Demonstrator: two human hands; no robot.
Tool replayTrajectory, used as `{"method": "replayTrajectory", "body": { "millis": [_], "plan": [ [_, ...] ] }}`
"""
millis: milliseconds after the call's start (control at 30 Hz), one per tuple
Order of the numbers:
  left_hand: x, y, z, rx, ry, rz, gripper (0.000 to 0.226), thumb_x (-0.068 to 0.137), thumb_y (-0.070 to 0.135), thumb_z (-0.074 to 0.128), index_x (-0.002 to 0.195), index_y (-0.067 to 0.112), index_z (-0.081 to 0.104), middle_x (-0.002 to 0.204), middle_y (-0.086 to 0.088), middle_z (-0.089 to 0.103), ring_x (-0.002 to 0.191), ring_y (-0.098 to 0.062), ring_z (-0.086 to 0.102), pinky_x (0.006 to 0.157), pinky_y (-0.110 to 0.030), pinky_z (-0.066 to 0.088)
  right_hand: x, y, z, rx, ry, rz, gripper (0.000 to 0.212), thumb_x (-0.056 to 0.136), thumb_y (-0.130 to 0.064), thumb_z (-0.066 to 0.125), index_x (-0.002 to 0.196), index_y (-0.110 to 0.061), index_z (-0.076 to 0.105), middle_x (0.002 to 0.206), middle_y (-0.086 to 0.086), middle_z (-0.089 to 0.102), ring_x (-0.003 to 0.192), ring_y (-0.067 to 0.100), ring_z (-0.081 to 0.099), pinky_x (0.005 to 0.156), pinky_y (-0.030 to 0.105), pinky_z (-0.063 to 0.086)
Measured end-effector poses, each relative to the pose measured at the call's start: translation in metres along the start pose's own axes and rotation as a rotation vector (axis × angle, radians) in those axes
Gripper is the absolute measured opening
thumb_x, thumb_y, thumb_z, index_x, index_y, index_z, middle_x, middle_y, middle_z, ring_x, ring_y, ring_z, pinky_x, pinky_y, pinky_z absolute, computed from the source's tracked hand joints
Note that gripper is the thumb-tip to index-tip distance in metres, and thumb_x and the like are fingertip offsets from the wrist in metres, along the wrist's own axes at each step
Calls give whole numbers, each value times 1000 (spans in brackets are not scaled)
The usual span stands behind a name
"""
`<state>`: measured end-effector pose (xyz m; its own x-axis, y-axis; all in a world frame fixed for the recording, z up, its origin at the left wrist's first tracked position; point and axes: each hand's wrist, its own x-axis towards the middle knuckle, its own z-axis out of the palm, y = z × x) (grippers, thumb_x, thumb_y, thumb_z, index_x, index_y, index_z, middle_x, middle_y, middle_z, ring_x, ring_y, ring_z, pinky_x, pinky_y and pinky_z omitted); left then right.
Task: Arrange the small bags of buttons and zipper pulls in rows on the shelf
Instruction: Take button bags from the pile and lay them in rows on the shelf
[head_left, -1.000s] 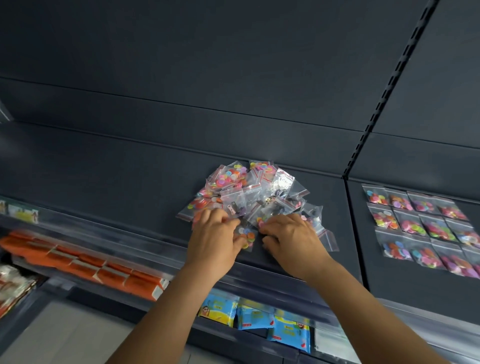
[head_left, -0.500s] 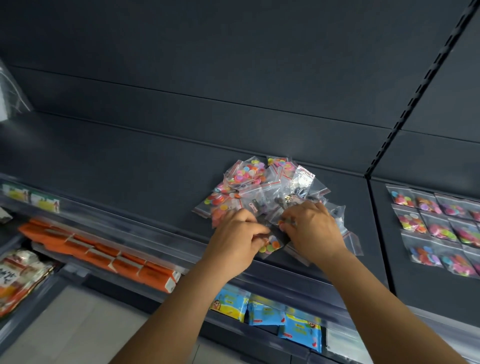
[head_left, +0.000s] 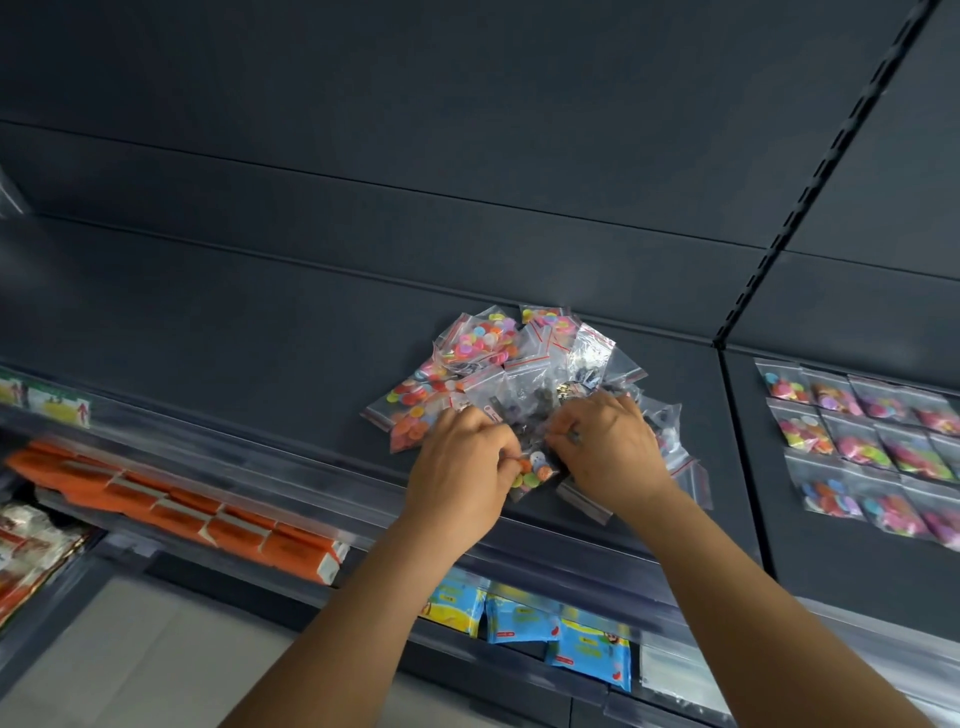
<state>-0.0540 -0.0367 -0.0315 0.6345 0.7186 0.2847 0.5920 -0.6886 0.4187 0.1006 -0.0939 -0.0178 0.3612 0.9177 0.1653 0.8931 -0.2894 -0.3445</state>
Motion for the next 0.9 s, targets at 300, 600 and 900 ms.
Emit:
{"method": "replayTrajectory", "body": {
  "millis": [300,600,900],
  "plan": [
    [12,8,-13,-405,75,-152,22,88,19,62,78,31,47,75,14,60,67,5,58,56,-11,45,2,-6,-3,512,80,161,14,88,-24,61,79,-26,51,75,-11,64,69,3,60,52,8,38],
    [29,37,-7,-881,3,-365,50,75,15,74,112,38,49,102,14,64,80,3,64,62,-11,49,-14,15,-36,1170,38,414,16,80,-9,72,95,-8,65,78,9,67,66,18,67,66,28,55],
    [34,103,18,-1028,-72,-283,10,85,22,64,77,22,72,75,9,72,69,0,63,63,-14,50,-46,72,-76,1111,145,464,23,88,-23,64,66,-17,67,66,-3,68,58,6,56,63,21,46]
  ]
}}
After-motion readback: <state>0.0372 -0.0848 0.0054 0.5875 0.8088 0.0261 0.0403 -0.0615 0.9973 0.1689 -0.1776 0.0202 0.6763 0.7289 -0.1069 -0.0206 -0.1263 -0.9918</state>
